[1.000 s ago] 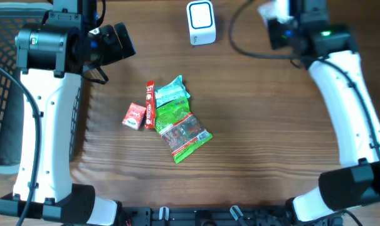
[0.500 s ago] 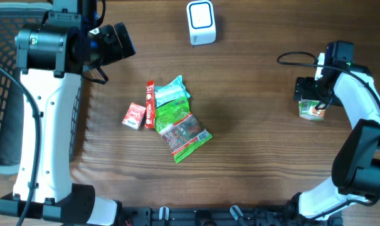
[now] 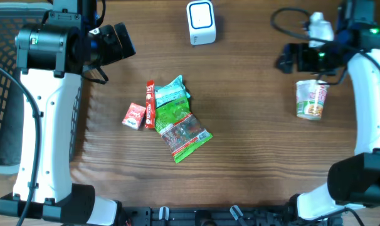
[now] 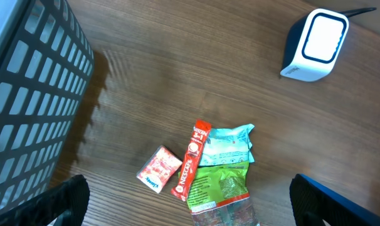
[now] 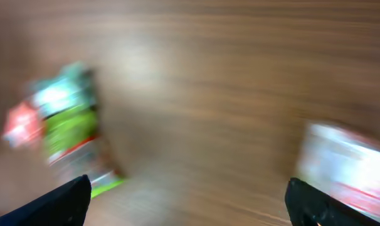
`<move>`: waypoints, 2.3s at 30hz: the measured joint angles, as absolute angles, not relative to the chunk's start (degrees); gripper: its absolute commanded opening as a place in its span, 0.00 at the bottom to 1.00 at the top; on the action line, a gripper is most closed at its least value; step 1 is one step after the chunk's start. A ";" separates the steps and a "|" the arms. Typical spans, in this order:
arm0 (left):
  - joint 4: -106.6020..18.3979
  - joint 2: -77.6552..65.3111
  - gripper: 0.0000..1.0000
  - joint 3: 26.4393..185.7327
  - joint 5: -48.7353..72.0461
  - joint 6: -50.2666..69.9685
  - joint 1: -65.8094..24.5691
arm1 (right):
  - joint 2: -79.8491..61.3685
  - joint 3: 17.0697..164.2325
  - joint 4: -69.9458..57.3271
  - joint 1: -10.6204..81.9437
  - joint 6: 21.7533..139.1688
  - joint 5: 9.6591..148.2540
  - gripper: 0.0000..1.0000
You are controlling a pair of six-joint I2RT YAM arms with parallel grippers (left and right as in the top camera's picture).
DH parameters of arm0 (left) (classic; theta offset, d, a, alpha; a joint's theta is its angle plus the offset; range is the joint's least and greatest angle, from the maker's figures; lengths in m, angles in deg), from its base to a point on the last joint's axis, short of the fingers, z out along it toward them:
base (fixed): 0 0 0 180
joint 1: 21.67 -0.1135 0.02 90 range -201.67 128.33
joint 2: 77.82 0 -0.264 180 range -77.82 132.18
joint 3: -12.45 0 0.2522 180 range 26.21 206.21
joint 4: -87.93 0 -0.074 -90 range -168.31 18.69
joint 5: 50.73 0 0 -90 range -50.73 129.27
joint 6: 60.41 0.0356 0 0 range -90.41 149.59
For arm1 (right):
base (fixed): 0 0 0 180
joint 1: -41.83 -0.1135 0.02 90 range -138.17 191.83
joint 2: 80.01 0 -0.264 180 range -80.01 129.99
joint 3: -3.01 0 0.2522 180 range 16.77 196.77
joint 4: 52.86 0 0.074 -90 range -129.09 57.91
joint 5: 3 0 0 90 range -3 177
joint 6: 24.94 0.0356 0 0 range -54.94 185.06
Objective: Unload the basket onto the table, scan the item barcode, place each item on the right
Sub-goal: 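Carry the cup noodles right and set it down on the table, then grasp the green snack bag with the right gripper and pull it right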
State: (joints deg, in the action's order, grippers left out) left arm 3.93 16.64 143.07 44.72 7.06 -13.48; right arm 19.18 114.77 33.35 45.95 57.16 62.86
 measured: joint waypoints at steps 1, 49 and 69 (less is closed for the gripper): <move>3.93 16.64 1.00 143.07 44.72 7.06 -13.48 | 19.18 114.57 33.50 44.13 56.27 60.83 0.99; 3.93 16.64 1.00 143.07 44.72 7.06 -13.48 | 23.21 75.32 -9.36 9.62 78.54 74.01 0.27; 3.93 16.64 1.00 143.07 44.70 7.06 -13.48 | 11.60 80.89 9.57 27.52 63.98 75.23 1.00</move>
